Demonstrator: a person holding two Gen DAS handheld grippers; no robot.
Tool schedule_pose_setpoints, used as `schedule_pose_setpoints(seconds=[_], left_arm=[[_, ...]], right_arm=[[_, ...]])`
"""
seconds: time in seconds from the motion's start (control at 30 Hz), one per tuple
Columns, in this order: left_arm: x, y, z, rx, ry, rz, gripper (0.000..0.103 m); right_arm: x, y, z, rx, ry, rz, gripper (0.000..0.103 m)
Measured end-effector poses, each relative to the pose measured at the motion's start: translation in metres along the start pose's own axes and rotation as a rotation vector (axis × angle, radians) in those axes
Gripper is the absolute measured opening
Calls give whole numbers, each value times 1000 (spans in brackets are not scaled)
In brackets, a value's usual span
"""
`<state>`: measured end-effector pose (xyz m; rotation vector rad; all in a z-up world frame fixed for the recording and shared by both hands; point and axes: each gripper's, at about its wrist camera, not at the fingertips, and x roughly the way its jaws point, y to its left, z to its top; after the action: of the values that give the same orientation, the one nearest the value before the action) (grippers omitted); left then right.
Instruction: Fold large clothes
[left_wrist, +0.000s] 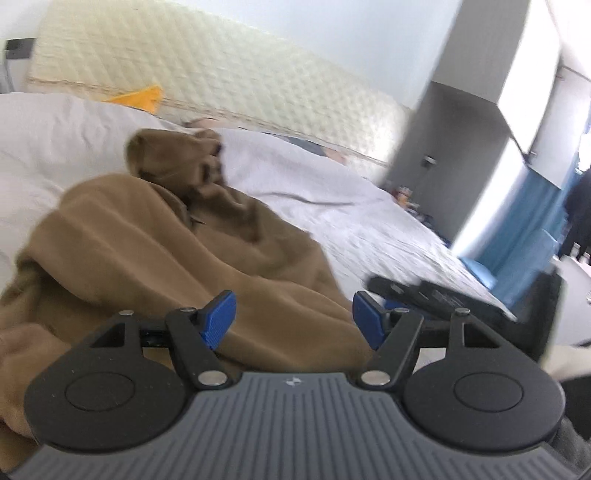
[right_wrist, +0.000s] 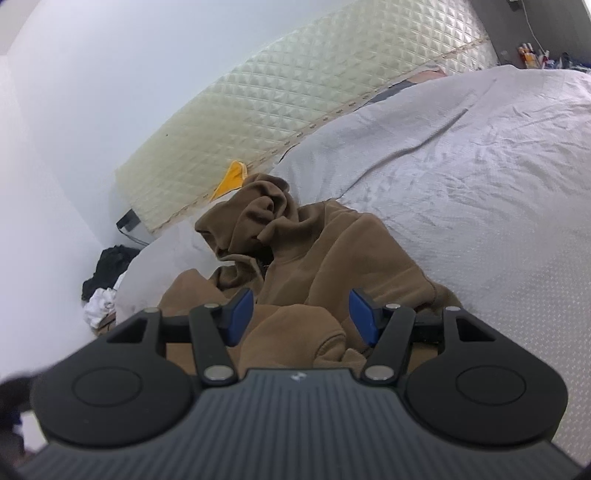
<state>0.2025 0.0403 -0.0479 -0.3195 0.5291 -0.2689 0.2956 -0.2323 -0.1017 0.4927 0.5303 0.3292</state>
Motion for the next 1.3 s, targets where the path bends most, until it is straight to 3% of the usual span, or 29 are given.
schedule_pose_setpoints(seconds=[0.17, 0.33, 0.53, 0.7, 0.8, 0.93, 1.13, 1.3], left_arm=[[32, 34, 15, -6, 7, 128, 74], [64, 82, 11, -104, 56, 204, 74], [94, 125, -6, -212, 150, 227, 72], [107, 130, -17, -187, 192, 275, 68], [113, 134, -20, -192, 210, 287, 67], [117, 136, -23, -185, 223, 300, 67], [120, 129, -25, -165, 192, 333, 67], [104, 119, -25, -164, 160, 336, 67]], right_arm=[[9, 0, -2, 13, 26, 4, 61], [19, 1, -5, 17, 67, 10, 61], [30, -7, -5, 51, 96, -18, 61], [55, -23, -13, 125, 214, -59, 60], [68, -21, -21, 103, 271, -84, 50], [78, -11, -31, -1, 311, -137, 45], [81, -4, -42, -88, 309, -185, 44], [72, -7, -37, -58, 274, -175, 45]])
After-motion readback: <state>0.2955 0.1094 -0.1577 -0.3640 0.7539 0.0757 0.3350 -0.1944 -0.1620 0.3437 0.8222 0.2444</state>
